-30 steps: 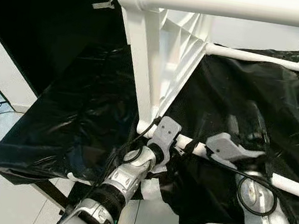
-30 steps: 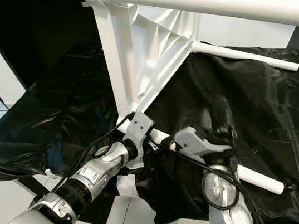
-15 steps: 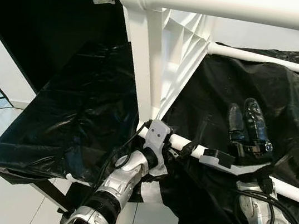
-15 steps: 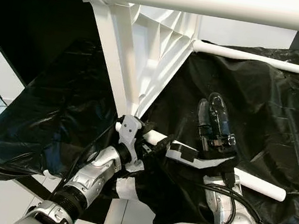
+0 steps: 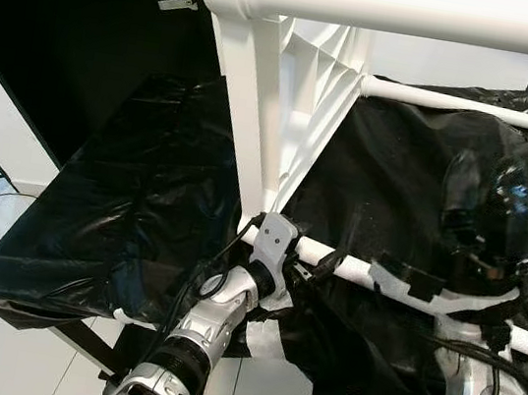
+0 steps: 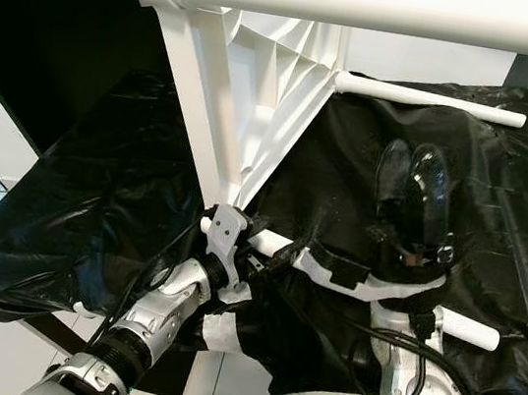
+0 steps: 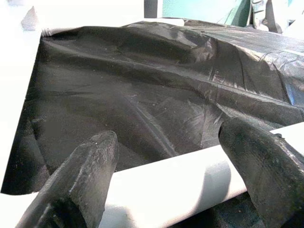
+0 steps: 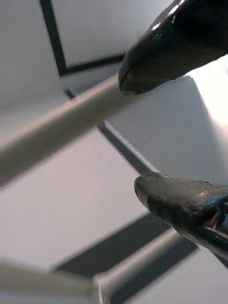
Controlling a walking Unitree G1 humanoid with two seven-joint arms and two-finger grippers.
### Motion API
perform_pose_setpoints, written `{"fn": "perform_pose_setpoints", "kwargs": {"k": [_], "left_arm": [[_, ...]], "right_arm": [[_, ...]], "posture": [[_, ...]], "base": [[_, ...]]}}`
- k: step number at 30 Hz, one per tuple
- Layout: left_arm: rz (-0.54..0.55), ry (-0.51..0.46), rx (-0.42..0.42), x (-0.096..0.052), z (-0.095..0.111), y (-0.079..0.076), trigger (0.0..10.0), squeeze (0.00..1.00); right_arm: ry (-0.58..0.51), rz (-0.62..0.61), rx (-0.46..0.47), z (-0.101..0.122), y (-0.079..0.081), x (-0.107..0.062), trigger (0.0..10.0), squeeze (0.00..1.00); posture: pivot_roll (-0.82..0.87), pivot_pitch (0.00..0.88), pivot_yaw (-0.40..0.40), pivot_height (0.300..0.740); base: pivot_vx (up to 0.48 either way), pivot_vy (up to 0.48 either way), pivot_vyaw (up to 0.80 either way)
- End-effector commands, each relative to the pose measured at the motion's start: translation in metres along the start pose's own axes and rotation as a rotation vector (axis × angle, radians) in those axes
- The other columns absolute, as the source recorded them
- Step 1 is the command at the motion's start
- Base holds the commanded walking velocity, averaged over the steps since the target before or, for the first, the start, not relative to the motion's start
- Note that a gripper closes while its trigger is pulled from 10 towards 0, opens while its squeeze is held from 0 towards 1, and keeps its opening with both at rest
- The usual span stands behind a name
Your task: Building children table
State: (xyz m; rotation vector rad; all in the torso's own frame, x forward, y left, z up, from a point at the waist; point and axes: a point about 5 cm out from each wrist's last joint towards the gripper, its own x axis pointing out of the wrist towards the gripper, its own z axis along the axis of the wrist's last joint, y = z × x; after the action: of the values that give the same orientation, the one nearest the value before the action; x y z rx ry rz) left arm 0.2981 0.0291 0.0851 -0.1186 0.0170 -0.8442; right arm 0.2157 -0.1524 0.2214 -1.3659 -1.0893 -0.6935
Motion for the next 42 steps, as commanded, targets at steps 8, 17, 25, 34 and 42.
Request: {"fn": "perform_pose_setpoints", "kwargs": {"k": [8, 17, 25, 34, 42], "left_arm": [[0.048, 0.19, -0.075, -0.023, -0.042, 0.004, 10.0, 0.0], [0.04, 0.196, -0.068, -0.023, -0.044, 0.005, 10.0, 0.0], [0.037, 0.199, -0.068, -0.023, -0.045, 0.004, 10.0, 0.0], [0.032, 0.21, -0.07, -0.024, -0.048, 0.002, 10.0, 0.0], [0.03, 0.211, -0.072, -0.025, -0.051, 0.001, 10.0, 0.0]], "right_arm": [[0.028, -0.12, -0.035, -0.006, -0.014, 0.03, 10.0, 0.0], [0.098, -0.187, -0.094, -0.021, -0.026, 0.053, 10.0, 0.0], [0.106, -0.233, -0.102, -0.023, -0.035, 0.067, 10.0, 0.0], [0.233, -0.191, -0.09, -0.036, -0.034, 0.086, 10.0, 0.0], [0.296, -0.085, -0.057, -0.037, -0.022, 0.088, 10.0, 0.0]], "posture": [[0.02, 0.0, 0.121, 0.74], [0.02, 0.0, 0.124, 0.74], [0.02, 0.0, 0.123, 0.74], [0.02, 0.0, 0.121, 0.74], [0.02, 0.0, 0.119, 0.74]], "base": [[0.0, 0.0, 0.0], [0.0, 0.0, 0.0], [0.0, 0.0, 0.0], [0.0, 0.0, 0.0], [0.0, 0.0, 0.0]]}}
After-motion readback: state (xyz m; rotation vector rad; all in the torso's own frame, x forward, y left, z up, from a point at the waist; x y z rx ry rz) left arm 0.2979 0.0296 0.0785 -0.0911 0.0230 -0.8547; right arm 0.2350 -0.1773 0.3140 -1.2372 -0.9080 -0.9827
